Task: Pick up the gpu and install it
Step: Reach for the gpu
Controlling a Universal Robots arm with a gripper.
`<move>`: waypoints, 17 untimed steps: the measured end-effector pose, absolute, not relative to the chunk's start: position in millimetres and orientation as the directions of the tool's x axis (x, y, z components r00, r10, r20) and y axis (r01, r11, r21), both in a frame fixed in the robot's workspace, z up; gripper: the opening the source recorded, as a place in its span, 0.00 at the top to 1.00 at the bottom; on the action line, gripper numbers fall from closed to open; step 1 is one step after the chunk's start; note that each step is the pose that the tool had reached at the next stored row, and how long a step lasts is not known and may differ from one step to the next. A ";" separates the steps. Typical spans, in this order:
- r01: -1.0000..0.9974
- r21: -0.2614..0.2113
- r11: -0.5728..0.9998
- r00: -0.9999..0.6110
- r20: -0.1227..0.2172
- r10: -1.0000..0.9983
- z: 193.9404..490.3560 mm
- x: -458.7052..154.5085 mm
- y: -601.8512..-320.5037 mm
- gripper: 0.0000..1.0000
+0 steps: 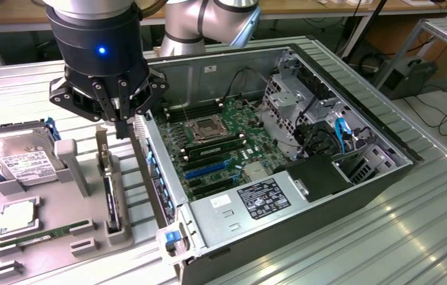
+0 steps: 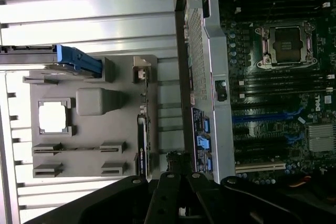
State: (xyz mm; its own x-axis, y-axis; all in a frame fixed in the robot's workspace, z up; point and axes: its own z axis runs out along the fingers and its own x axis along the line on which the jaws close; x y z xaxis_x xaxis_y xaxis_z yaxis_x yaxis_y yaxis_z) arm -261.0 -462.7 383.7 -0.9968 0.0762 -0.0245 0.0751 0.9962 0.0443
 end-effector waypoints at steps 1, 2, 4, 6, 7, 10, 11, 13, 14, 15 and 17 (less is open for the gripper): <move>0.075 0.044 0.996 -0.997 -0.025 0.076 383.6 -261.0 -463.1 0.89; 0.075 0.044 0.996 -0.997 -0.024 0.076 383.6 -261.1 -463.4 0.89; 0.075 0.044 0.996 -0.997 -0.024 0.076 383.5 -261.2 -464.2 0.89; 0.075 0.044 0.996 -0.997 -0.024 0.076 383.4 -261.3 -464.9 0.89; 0.075 0.044 0.996 -0.997 -0.024 0.076 383.4 -261.3 -465.2 0.89; 0.075 0.044 0.996 -0.997 -0.025 0.076 383.2 -261.3 -466.0 0.89; 0.075 0.044 0.996 -0.997 -0.024 0.076 383.2 -261.3 -466.3 0.89; 0.075 0.044 0.996 -0.997 -0.024 0.076 383.0 -261.3 -466.8 0.89; 0.075 0.044 0.996 -0.997 -0.025 0.076 383.0 -261.4 -467.1 0.89; 0.075 0.044 0.996 -0.997 -0.024 0.076 382.9 -261.4 -467.5 0.89; 0.075 0.044 0.996 -0.997 -0.024 0.076 382.8 -261.4 -468.0 0.89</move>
State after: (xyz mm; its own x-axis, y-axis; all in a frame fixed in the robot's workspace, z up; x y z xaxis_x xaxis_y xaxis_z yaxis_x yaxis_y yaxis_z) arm -261.4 -468.0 382.8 -0.9968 0.0762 -0.0245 0.0751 0.9962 0.0443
